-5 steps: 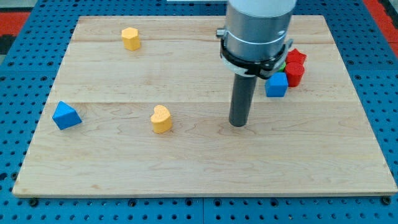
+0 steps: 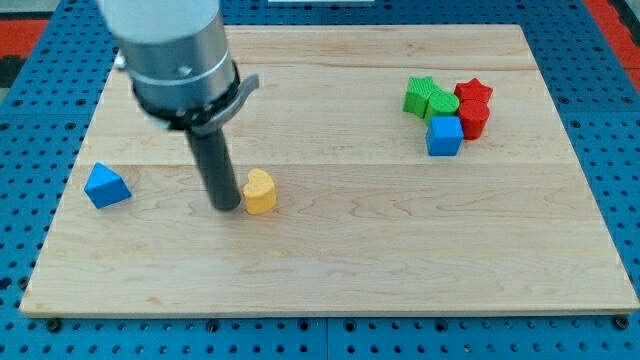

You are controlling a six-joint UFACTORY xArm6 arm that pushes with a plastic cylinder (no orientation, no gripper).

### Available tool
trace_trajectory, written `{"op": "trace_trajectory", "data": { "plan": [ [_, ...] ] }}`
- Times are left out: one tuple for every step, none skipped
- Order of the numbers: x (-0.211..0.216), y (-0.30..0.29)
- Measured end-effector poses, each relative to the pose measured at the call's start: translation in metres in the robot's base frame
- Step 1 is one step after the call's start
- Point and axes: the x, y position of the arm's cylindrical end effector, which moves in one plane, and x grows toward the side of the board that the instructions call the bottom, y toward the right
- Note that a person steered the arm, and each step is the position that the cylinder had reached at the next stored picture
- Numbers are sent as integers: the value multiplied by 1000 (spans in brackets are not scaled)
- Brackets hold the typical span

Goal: Push the yellow heart to the center

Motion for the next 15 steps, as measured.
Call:
{"op": "trace_trajectory", "data": {
  "plan": [
    [-17,97],
    [-1,92],
    [25,147],
    [4,196],
    [-23,159],
    [22,158],
    [41,124],
    [0,149],
    [-44,154],
    [20,167],
    [-11,132],
    [-22,133],
    [-28,189],
    [-35,205],
    [-9,175]
  ]
}}
